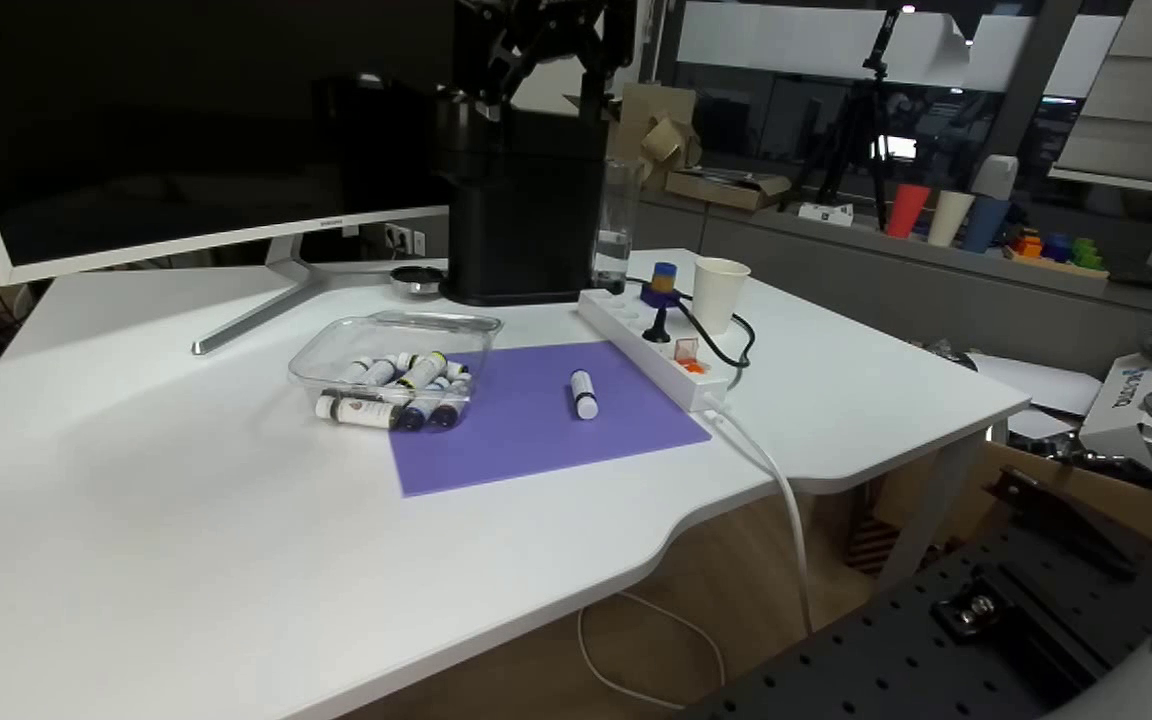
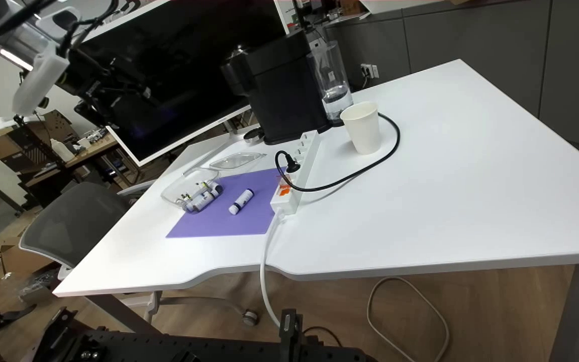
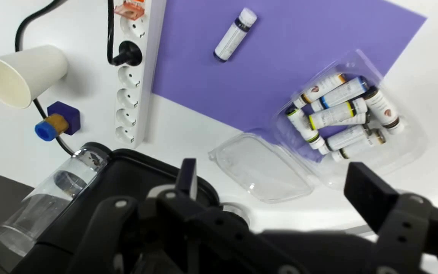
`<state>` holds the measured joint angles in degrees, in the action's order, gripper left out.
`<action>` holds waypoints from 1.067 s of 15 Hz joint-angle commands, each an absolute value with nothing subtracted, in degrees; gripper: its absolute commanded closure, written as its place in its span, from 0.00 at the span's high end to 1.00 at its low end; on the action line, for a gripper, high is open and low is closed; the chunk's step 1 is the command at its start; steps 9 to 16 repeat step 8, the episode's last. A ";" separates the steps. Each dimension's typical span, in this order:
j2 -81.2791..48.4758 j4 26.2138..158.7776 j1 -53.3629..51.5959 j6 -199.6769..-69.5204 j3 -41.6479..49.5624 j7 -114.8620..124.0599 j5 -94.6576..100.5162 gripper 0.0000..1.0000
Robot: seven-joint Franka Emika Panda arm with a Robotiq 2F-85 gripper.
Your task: Uncover the lid of the clear container
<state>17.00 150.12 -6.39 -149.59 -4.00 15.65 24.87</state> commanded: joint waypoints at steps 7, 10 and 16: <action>39.18 160.04 -8.33 -134.91 -8.46 2.66 14.74 1.00; 40.02 160.56 -8.99 -133.76 -8.17 0.97 14.24 1.00; 40.02 160.56 -8.99 -133.76 -8.17 0.97 14.24 1.00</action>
